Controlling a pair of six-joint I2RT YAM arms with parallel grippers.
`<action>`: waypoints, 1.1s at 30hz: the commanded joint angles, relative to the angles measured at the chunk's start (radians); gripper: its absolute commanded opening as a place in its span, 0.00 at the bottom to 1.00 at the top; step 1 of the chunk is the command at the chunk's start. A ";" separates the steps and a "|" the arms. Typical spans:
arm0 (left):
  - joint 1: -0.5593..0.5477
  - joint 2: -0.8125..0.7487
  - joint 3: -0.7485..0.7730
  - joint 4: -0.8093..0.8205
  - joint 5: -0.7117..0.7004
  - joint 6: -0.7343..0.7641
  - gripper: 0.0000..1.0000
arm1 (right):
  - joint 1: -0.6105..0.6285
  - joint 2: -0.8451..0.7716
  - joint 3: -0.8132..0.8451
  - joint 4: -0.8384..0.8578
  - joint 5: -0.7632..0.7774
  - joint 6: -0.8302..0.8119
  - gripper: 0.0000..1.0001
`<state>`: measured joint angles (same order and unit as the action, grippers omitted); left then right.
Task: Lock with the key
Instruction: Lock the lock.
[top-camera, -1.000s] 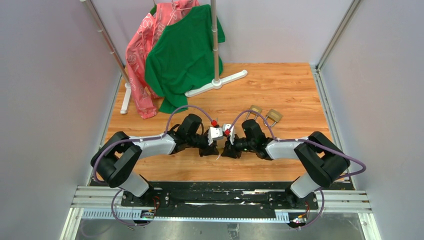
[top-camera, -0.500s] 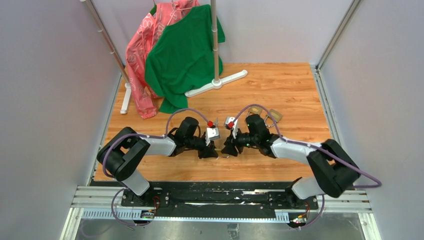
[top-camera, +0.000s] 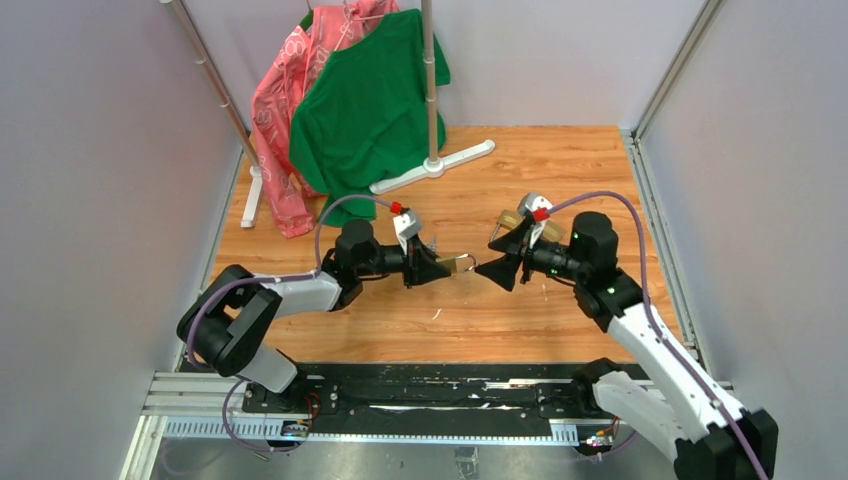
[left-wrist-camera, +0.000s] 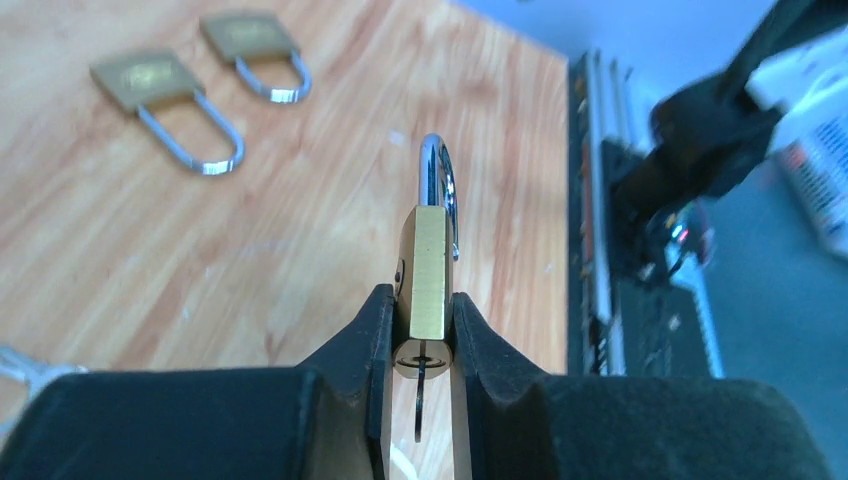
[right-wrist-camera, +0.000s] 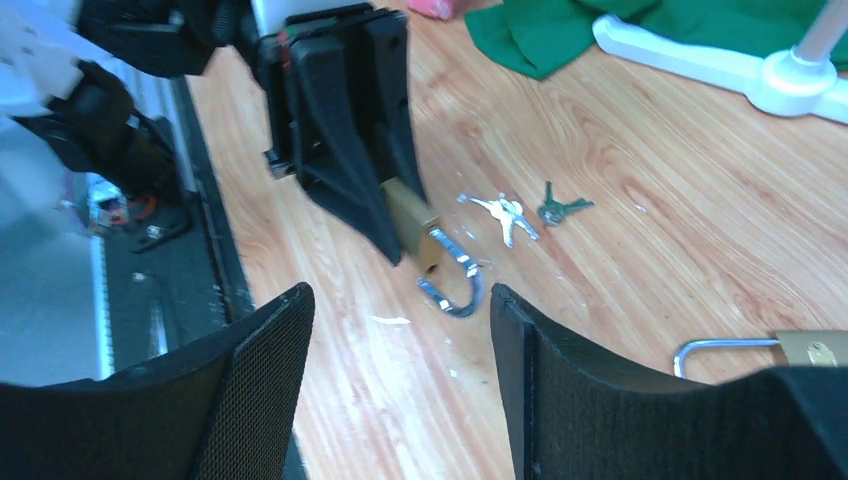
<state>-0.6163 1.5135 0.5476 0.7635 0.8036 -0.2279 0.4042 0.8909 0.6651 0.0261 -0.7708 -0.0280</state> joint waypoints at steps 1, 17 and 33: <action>0.006 -0.057 0.002 0.362 -0.015 -0.318 0.00 | -0.019 -0.087 -0.048 -0.018 -0.068 0.187 0.67; -0.002 -0.132 -0.018 0.379 -0.005 -0.336 0.00 | -0.061 0.060 -0.055 0.367 -0.211 0.430 0.63; -0.020 -0.116 -0.011 0.417 0.012 -0.330 0.00 | -0.013 0.147 -0.003 0.427 -0.212 0.444 0.00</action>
<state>-0.6193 1.4124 0.5289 1.0798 0.8032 -0.5602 0.3645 1.0458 0.6144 0.4221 -0.9600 0.4286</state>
